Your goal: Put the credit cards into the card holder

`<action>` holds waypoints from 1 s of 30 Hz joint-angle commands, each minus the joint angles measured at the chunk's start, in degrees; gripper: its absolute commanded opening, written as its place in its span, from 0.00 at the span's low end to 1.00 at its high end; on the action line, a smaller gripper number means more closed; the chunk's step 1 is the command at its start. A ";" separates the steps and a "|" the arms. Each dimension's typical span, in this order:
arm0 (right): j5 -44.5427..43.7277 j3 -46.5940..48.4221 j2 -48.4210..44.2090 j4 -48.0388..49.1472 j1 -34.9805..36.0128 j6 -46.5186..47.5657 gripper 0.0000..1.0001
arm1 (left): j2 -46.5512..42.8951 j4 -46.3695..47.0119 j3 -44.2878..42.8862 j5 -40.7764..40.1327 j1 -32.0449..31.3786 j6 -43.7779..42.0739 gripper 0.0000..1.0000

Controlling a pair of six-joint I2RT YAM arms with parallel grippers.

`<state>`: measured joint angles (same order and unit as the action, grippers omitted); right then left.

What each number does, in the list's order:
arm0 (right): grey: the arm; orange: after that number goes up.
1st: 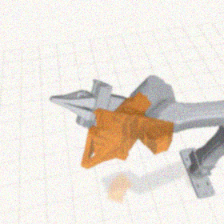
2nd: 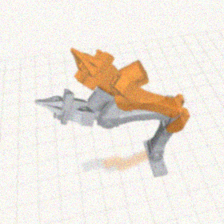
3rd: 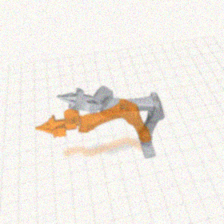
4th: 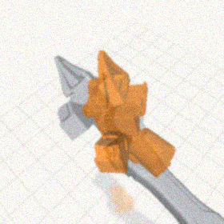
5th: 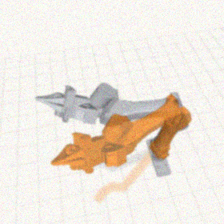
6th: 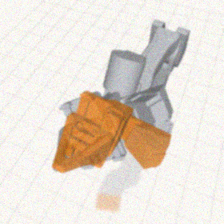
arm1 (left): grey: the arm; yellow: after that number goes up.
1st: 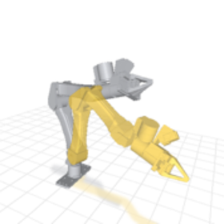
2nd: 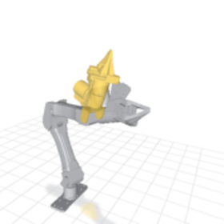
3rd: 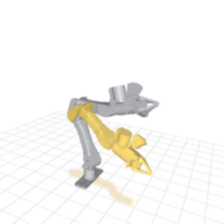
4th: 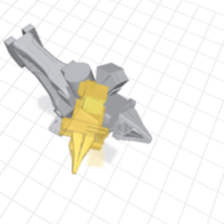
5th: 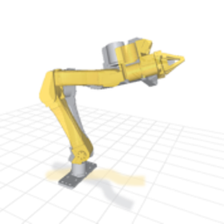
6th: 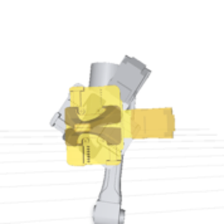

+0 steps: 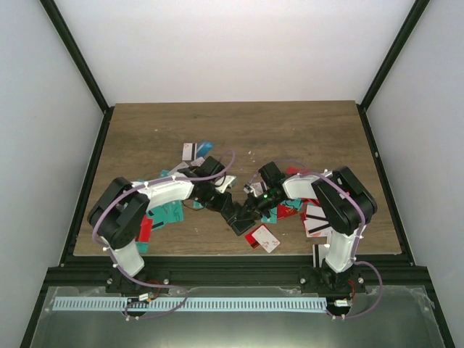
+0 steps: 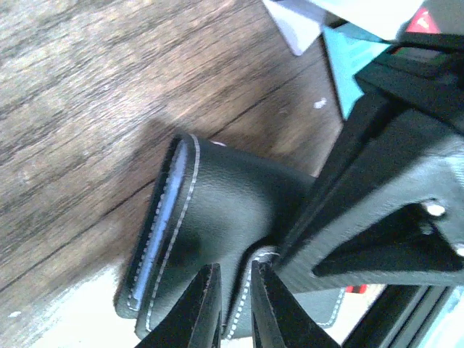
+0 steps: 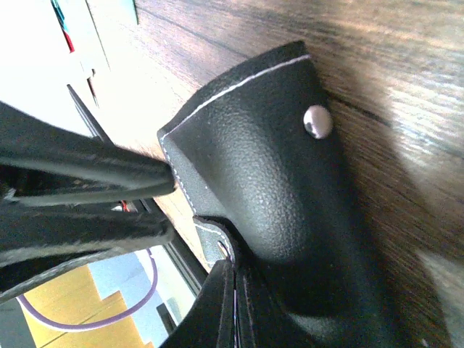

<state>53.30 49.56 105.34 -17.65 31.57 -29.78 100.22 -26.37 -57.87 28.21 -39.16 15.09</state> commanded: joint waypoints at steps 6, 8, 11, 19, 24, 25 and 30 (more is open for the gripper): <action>-12.36 -3.69 4.17 -6.59 0.88 -1.65 0.01 | -3.18 -4.55 -2.70 2.37 -1.49 -0.38 0.04; -12.39 -4.05 4.10 -6.46 0.91 -1.81 0.01 | -2.46 -4.93 -3.12 2.02 -1.99 -0.18 0.04; -12.52 -4.52 3.93 -6.39 0.90 -1.95 0.01 | -1.33 -5.66 -4.17 1.73 -3.01 0.47 0.04; -11.83 -7.41 4.16 -3.95 0.89 -3.37 0.01 | 9.03 -6.13 -1.72 -2.98 -8.38 2.47 0.04; -10.64 -9.22 4.30 -1.93 1.14 -4.07 0.01 | 12.39 -2.49 4.01 -4.64 -12.05 6.92 0.04; -10.67 -9.37 4.24 -1.93 1.13 -4.06 0.01 | 12.19 -2.06 4.86 -4.80 -12.26 7.90 0.04; -11.68 -9.31 2.92 -2.81 1.13 -3.89 0.01 | 10.76 -5.03 7.52 -8.20 -12.28 11.14 0.04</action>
<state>55.66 44.42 104.51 -10.92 30.52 -31.59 101.86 -26.74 -58.02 27.70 -45.74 22.44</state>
